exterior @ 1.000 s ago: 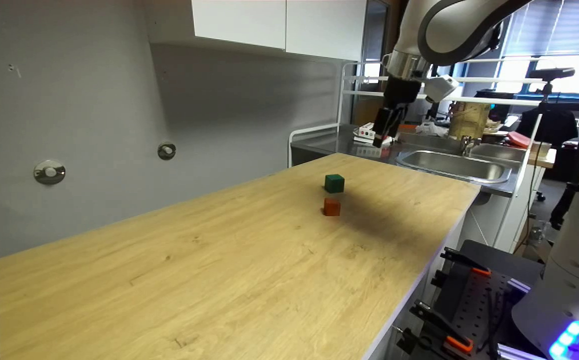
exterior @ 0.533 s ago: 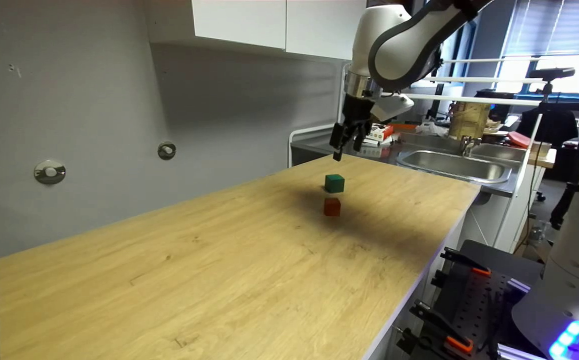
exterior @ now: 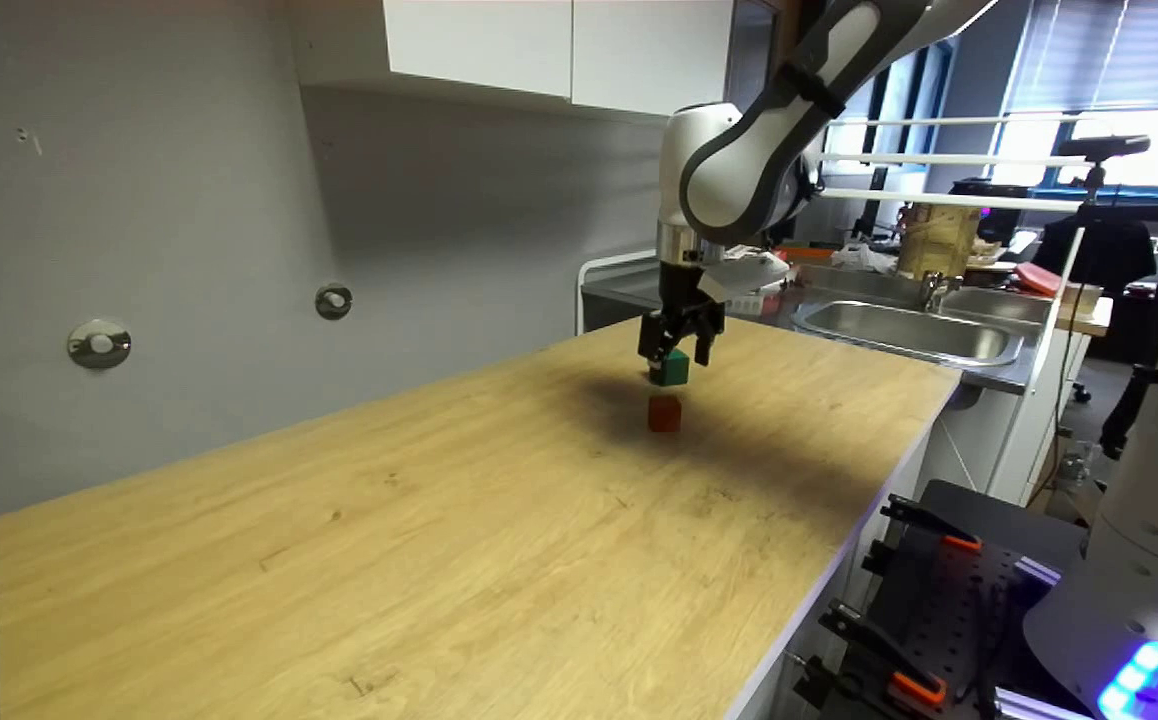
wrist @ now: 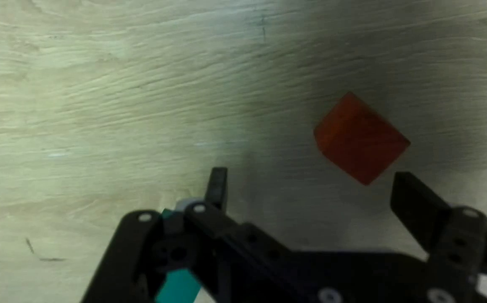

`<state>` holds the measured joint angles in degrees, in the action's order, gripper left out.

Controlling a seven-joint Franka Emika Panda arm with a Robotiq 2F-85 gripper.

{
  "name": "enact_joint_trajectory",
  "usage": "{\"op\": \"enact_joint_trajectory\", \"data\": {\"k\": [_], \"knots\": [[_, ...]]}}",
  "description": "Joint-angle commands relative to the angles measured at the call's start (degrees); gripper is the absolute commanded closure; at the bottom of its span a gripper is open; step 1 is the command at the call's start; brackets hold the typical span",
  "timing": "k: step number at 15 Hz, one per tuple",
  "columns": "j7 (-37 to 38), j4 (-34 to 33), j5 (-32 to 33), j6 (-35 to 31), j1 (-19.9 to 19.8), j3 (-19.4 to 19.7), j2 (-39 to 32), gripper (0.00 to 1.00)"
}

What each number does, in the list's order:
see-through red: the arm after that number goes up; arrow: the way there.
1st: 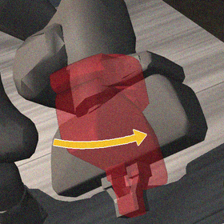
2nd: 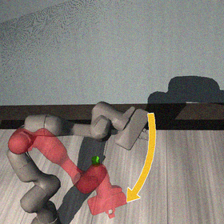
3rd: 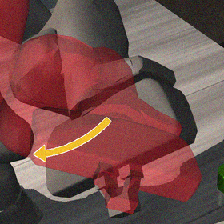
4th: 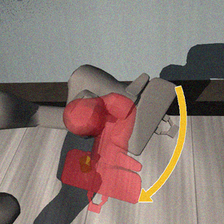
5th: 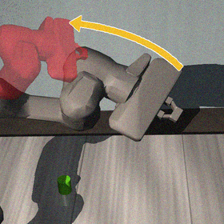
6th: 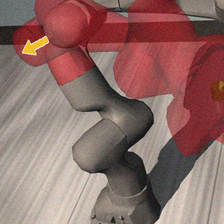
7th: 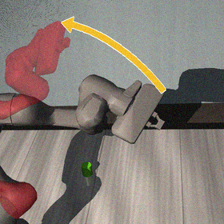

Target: Put the orange block on the green block

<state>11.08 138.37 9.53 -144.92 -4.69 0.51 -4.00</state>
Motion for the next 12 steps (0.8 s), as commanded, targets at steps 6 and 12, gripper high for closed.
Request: {"op": "enact_joint_trajectory", "data": {"k": [6,12], "knots": [[3.2,-4.7,-1.4,3.6,3.3,1.4,-9.2,0.33],[3.1,-6.5,-2.0,5.7,5.0,1.0,-9.8,0.80]]}}
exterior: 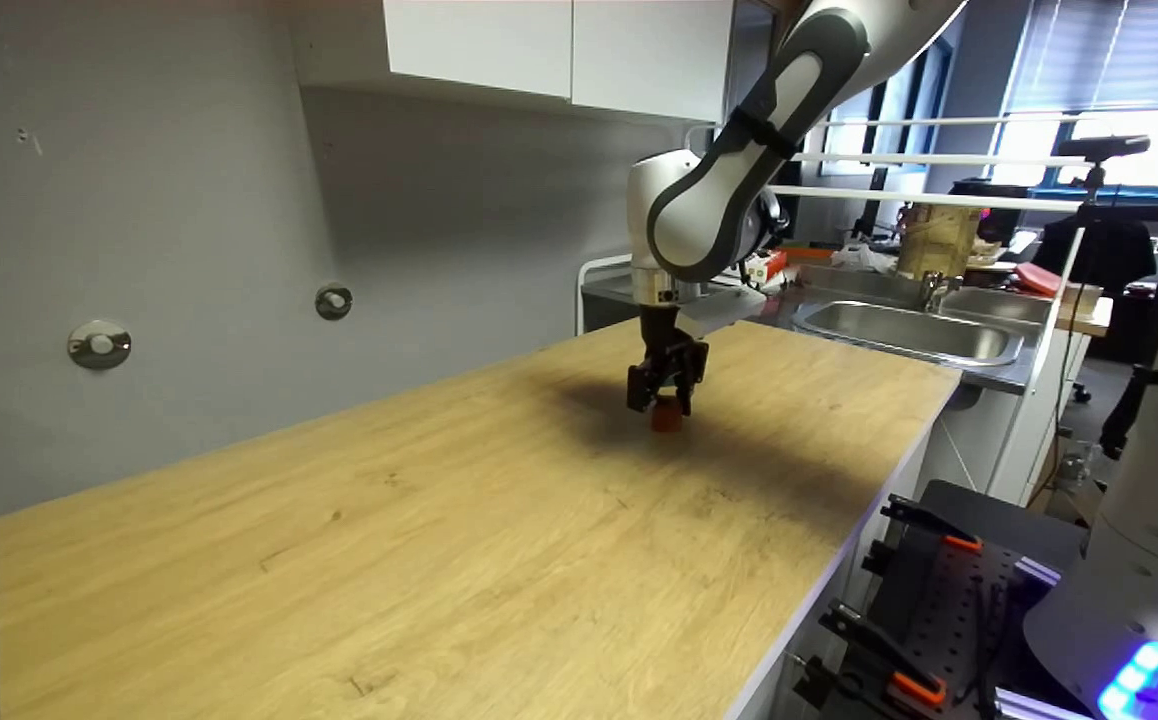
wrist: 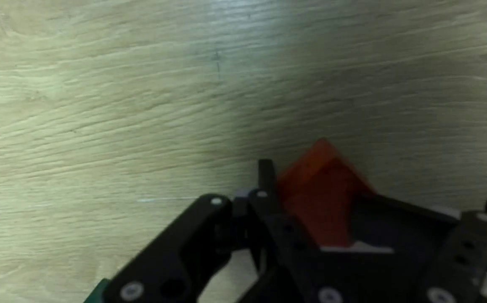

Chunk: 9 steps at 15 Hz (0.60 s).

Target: Put the orange block on the green block

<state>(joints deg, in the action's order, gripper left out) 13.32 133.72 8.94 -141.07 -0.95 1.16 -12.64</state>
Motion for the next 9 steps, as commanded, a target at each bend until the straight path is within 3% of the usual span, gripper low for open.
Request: {"op": "enact_joint_trajectory", "data": {"k": [1,2,5,6,8,9], "knots": [[0.7,-2.0,-1.5,2.2,1.3,0.4,-1.2,0.87],[0.7,-2.3,-1.6,2.5,1.3,0.4,-1.4,0.95],[0.6,-2.5,-2.3,3.2,1.4,0.3,-1.4,1.00],[0.1,-2.6,-3.5,3.8,1.4,-0.1,-1.2,0.74],[-0.7,-2.8,-5.7,4.5,1.5,-0.7,-0.7,0.75],[-0.9,-2.9,-6.8,4.8,1.6,-1.0,-0.4,0.70]]}}
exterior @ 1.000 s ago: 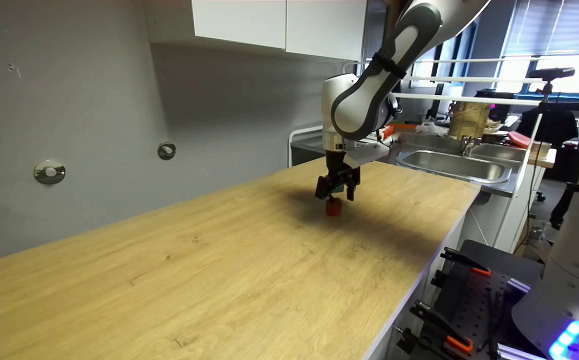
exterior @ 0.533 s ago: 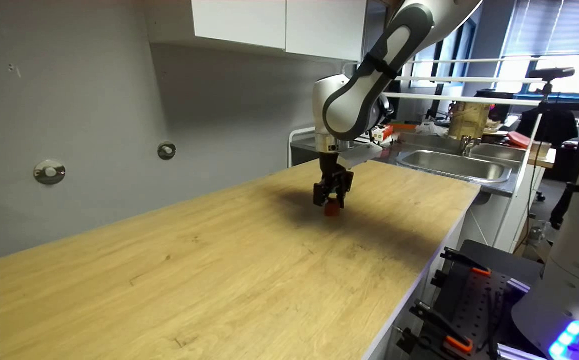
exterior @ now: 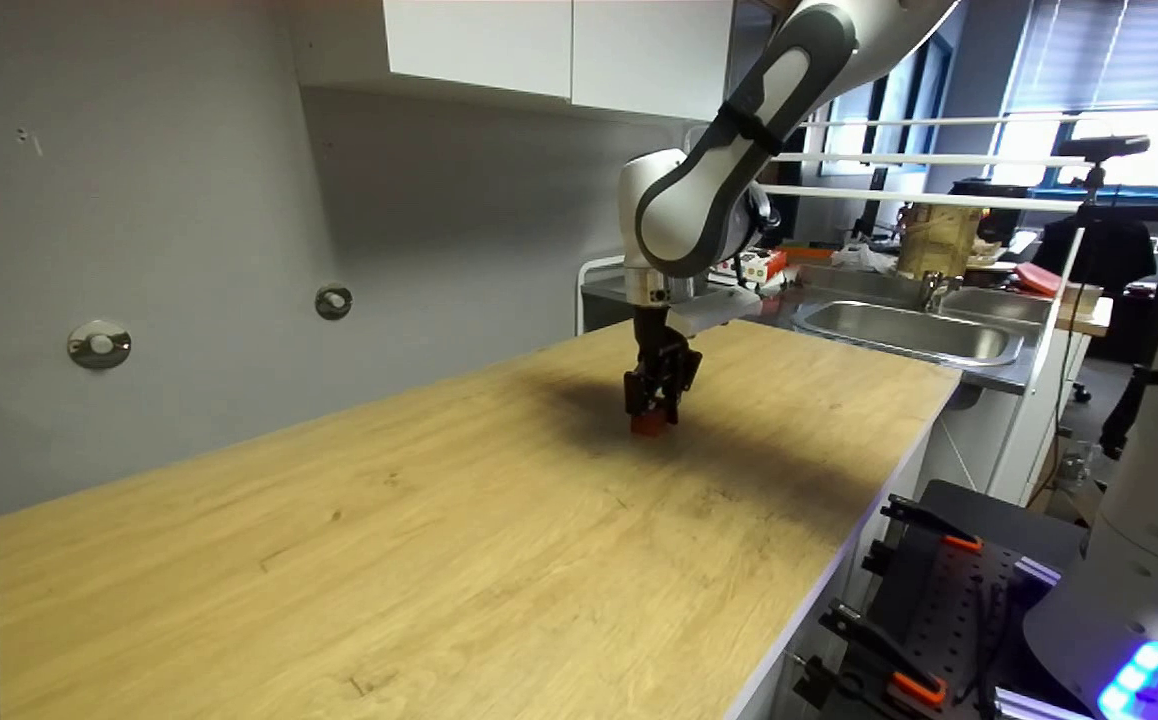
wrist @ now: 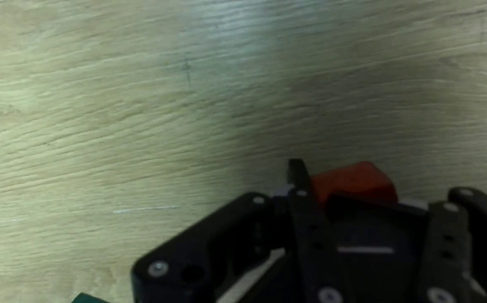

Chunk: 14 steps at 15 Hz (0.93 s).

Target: Put the orange block on the green block

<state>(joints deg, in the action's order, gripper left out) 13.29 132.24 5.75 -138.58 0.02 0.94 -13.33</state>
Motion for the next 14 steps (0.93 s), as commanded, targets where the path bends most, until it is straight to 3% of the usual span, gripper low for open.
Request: {"op": "enact_joint_trajectory", "data": {"k": [1,9,14], "knots": [[-1.1,-1.6,-4.7,2.7,0.8,-1.1,0.7,0.60],[-2.0,-3.1,-7.6,4.7,2.2,-2.4,1.9,0.02],[-2.4,-3.6,-8.5,6.4,3.0,-3.3,2.0,0.00]]}}
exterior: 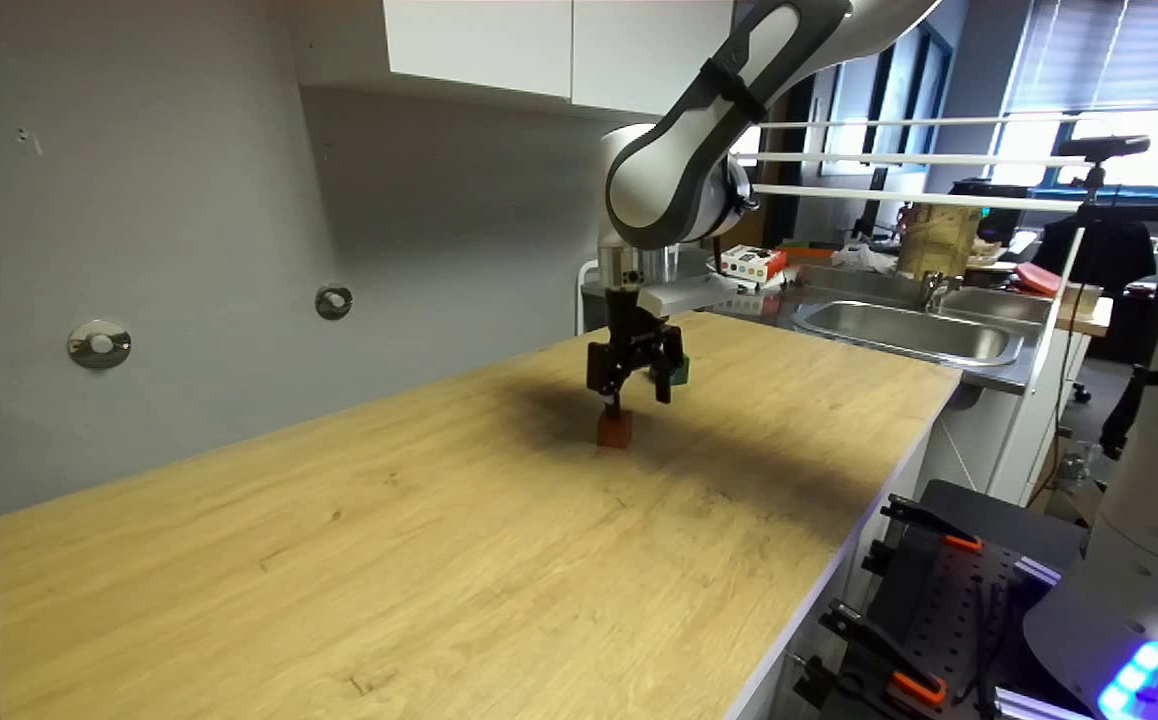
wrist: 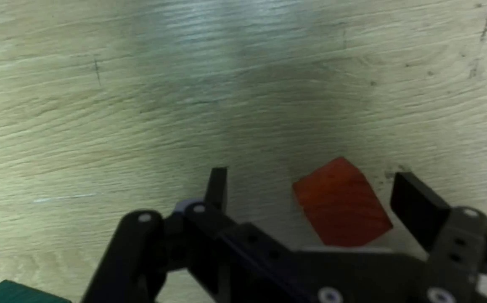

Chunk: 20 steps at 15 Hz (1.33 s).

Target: Put the orange block on the green block

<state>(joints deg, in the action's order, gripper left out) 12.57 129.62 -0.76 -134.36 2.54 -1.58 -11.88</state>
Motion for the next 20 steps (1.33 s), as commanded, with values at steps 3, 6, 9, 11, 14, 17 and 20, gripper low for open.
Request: {"op": "enact_joint_trajectory", "data": {"k": [3,6,9,11,14,17,20], "knots": [[-1.8,-1.7,-1.9,2.8,1.3,-1.6,0.4,0.00],[-2.1,-1.7,-1.9,2.8,1.6,-1.9,-0.3,0.00],[-2.3,-1.8,-1.4,2.9,1.5,-1.7,-1.4,0.00],[-2.9,-2.2,-1.3,2.9,1.4,-1.6,-2.4,0.00],[-3.9,-3.6,-1.0,3.1,1.4,-1.7,-4.1,0.00],[-5.1,-5.6,-0.5,3.4,1.6,-1.7,-6.0,0.00],[-6.1,-8.2,0.3,4.0,1.6,-1.4,-7.7,0.33]]}}
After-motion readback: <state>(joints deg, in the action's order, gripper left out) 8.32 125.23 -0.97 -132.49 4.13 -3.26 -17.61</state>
